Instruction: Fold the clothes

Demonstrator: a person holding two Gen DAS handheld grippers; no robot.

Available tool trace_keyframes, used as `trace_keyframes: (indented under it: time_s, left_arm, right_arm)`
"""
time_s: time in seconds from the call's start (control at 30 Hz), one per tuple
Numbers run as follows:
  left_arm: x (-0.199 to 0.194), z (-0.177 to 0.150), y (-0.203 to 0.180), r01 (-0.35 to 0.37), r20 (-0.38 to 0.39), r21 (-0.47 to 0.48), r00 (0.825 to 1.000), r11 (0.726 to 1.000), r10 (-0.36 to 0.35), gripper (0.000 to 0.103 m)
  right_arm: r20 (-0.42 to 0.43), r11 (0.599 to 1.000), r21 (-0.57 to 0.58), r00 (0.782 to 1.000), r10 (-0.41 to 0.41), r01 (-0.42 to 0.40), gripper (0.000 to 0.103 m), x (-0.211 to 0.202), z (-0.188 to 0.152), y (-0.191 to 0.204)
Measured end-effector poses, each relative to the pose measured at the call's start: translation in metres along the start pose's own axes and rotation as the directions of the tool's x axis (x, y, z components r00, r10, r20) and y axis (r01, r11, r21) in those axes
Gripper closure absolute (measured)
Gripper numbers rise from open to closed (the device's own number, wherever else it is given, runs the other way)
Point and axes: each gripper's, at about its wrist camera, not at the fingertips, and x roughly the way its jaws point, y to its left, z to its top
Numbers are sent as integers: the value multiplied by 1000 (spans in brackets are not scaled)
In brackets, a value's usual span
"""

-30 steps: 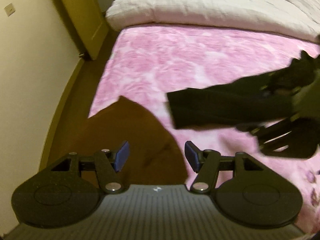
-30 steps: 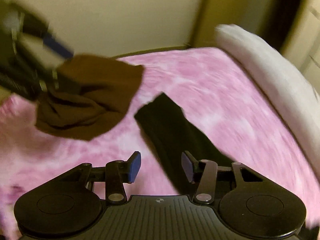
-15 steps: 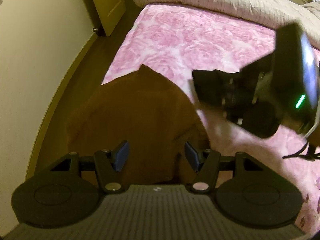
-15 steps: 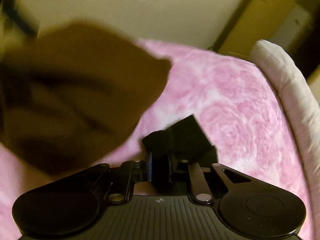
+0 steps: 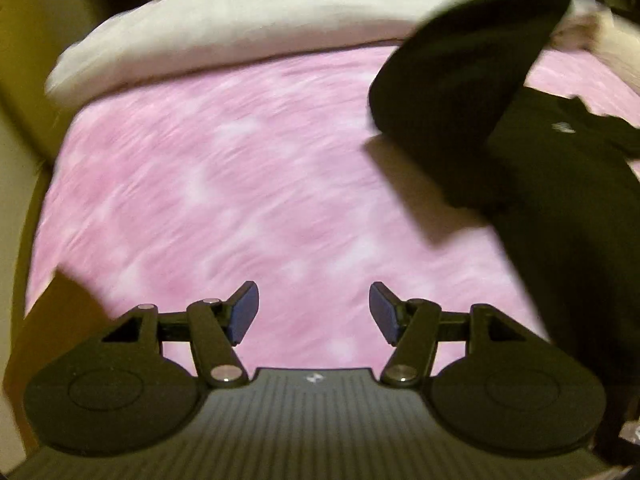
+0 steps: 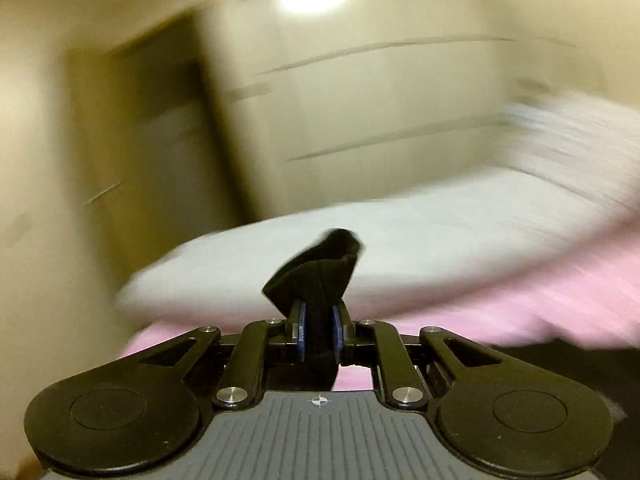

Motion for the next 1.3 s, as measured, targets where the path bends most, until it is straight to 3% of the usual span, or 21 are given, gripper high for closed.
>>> trace_keyframes:
  time_s: [0.1,0.17,0.23,0.37,0.5,0.57,0.63,0.77,1.03,1.17,1.3]
  left_arm:
    - [7,16,-55,26,9,54,1000,998,-27,46]
    - [13,23,-91,38,-2,83,999,996,-38,46]
    - [19,27,-125,44,-26,104,999,994,-42,46]
    - [33,37,-184,45,-82,128,996,991,-35,46]
    - [45,53,-222,37,-95,131,995,991,-25,46]
    - [50,61,-238,31,-97,129,995,991,-19,46]
    - [54,67,-247,29,-98,116,995,993,-18,46]
    - [59,73,-259,31,-101,130,995,991,-18,46]
    - [68,72,-257,46,-112,120,993,992,-33,46]
    - [64,76,-251,69,-96,111,994,991,-58,46]
    - [67,81,-256,96,-92,150,992,984,-83,46]
  right_arm:
    - [-83,954,226,980,-182,196,91,-11,-20,-125]
    - [-159,928,276,964,-213,250,91,-5,-36,-184]
    - [-230,930,273,955,-186,247,91,8,-48,-220]
    - [-311,955,263,949,-50,136,91,27,-52,-249]
    - [-227,968,248,969,102,-44,91,18,-16,-262]
    - [-186,976,196,974,128,-90,91,8,-2,-272]
    - [-226,979,198,969,97,-52,91,14,-8,-293]
    - [-385,966,244,923,10,91,91,39,-44,-348]
    - [-445,985,158,895,13,64,90,51,-43,-347]
    - [-541,973,122,835,-102,197,73,43,-54,-351]
    - [-542,943,137,820,-186,304,59,21,-49,-355]
